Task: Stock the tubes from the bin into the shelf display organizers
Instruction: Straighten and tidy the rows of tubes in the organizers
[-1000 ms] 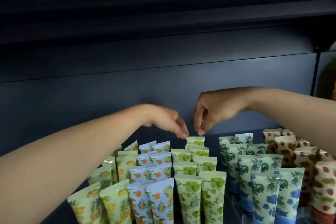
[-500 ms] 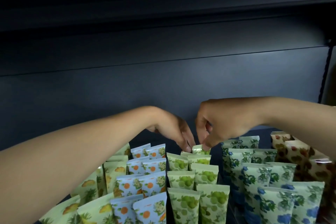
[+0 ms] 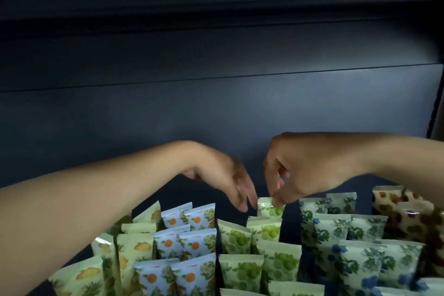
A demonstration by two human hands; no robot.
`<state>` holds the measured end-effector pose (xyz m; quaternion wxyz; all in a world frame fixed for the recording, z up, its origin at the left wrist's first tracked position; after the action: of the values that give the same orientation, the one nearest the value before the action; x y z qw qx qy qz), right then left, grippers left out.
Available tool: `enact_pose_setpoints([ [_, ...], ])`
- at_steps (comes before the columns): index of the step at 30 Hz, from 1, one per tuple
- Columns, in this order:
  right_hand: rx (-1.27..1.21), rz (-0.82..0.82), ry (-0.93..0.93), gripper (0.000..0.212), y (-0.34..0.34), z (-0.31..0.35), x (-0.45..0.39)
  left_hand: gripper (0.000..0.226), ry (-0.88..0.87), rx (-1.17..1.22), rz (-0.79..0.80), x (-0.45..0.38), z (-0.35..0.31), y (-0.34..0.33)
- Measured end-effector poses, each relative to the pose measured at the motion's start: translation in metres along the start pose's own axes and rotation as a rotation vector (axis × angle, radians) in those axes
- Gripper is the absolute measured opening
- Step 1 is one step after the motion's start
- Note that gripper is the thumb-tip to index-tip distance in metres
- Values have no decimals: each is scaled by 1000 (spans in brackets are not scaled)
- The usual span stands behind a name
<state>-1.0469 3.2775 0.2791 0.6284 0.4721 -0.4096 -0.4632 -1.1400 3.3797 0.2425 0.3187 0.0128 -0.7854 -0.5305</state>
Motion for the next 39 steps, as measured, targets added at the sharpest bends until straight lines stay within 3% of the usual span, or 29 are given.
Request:
enact_pose_setpoints([
  [10,-22,16,15,14,-3,5,-6,11,-100,118,-132,34,-12,10],
  [14,-40,-5,31,6,2,6,1,5,-62,106,-165,38,-17,10],
  [28,-88,25,51,14,-3,8,24,4,4,80,-228,51,-37,2],
  [39,-43,-11,48,8,-14,10,21,7,19,93,-265,55,-39,2],
])
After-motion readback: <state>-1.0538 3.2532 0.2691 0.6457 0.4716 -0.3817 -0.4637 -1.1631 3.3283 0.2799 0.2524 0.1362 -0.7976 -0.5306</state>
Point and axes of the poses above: each hand's wrist, its own x-axis away from the middle knuckle, its own y-axis out of the back of the hand, z = x × y, the point moved 3 cm from there along -x, towards the middle knuckle, and after that the axes turned 9 degrees about -x, right-handed, at the moved point
